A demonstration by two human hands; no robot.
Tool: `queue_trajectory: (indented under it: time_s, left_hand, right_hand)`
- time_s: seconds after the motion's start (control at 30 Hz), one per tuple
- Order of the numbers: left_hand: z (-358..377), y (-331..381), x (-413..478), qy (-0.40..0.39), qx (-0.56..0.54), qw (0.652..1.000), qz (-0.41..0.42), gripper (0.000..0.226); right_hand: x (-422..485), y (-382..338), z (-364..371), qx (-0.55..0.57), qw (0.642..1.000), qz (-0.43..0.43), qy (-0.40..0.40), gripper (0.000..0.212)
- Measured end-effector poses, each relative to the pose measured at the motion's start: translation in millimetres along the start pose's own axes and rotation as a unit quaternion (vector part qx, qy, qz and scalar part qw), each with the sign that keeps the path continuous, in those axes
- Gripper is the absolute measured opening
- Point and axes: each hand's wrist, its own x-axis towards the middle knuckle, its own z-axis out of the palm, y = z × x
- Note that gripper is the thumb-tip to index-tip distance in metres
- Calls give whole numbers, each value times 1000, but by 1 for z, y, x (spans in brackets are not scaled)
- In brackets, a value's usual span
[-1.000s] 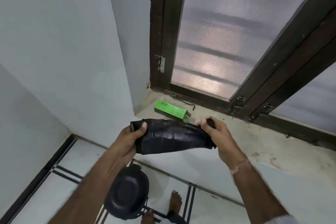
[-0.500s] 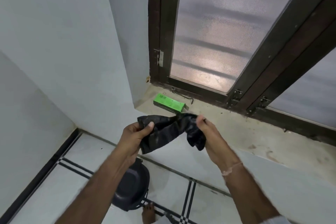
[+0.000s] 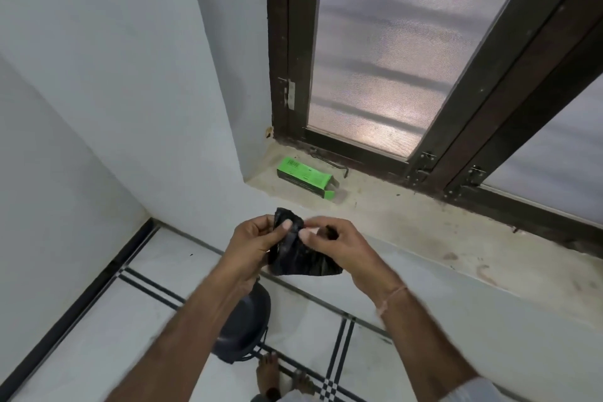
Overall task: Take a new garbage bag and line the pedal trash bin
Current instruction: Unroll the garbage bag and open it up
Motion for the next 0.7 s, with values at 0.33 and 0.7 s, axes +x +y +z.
queue_trajectory:
  time_s: [0.33, 0.7]
  left_hand:
    - [-4, 1, -15, 62, 0, 997, 47, 26]
    - [-31, 5, -34, 41, -60, 997, 0, 23]
  right_hand:
    - [-4, -4, 14, -26, 998, -1, -50, 32]
    - [1, 7, 36, 84, 995, -11, 56, 30]
